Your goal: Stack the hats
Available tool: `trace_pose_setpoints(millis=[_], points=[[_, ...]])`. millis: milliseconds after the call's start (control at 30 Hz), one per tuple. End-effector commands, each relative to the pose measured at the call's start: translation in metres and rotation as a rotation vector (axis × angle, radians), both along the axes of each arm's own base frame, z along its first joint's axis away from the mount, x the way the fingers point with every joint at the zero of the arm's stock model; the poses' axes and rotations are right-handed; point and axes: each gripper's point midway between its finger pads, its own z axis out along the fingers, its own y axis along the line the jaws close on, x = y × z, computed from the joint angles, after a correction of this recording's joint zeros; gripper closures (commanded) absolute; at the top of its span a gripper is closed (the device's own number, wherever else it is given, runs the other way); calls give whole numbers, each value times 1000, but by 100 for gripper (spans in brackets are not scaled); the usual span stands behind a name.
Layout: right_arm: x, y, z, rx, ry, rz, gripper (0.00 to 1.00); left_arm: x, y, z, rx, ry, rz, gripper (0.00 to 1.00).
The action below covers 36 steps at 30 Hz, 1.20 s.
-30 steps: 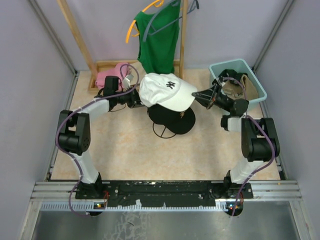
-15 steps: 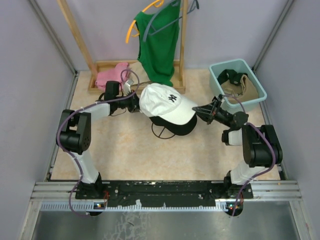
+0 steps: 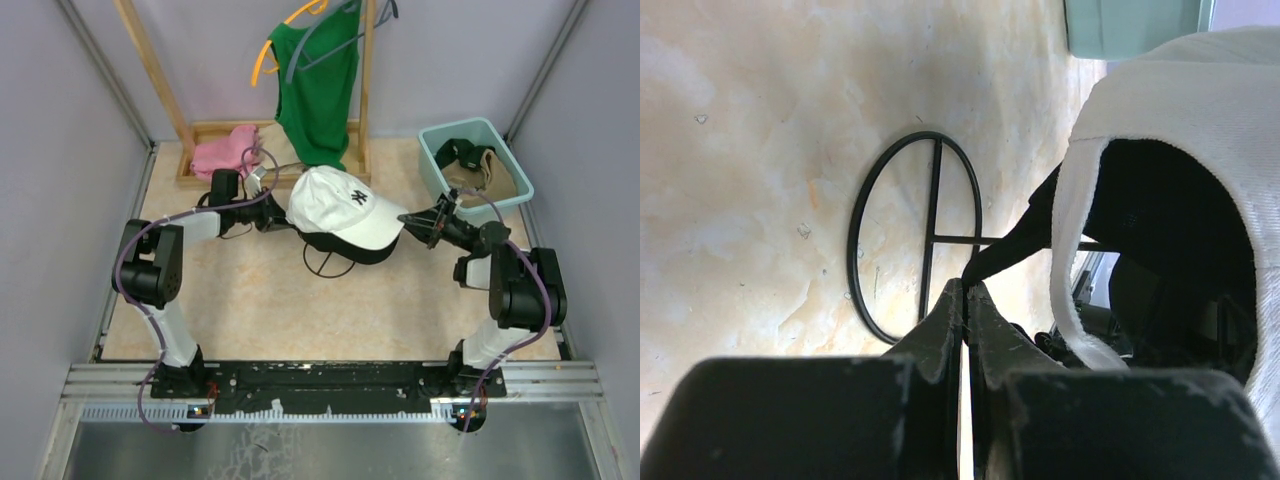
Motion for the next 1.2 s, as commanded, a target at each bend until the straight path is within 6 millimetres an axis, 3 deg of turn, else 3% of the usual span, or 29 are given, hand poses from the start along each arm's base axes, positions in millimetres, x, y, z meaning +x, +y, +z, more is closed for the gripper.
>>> trace_pose_setpoints(millis=[0,300,467,633,933,1167], points=[[-7,0,-10,-63,-40,46,100,6,8,-5,19,-15,29,98],[8,-1,-57,-205,39,80,100,18,7,2,17,-28,22,98],[15,-12,-93,-430,66,116,100,22,10,4,20,-35,17,98],[23,-20,-109,-485,127,120,100,26,14,3,24,-27,18,98],[26,-19,-123,-544,135,125,100,25,15,0,15,-16,8,98],[41,-9,-112,-600,82,105,100,20,16,-2,18,-7,2,98]])
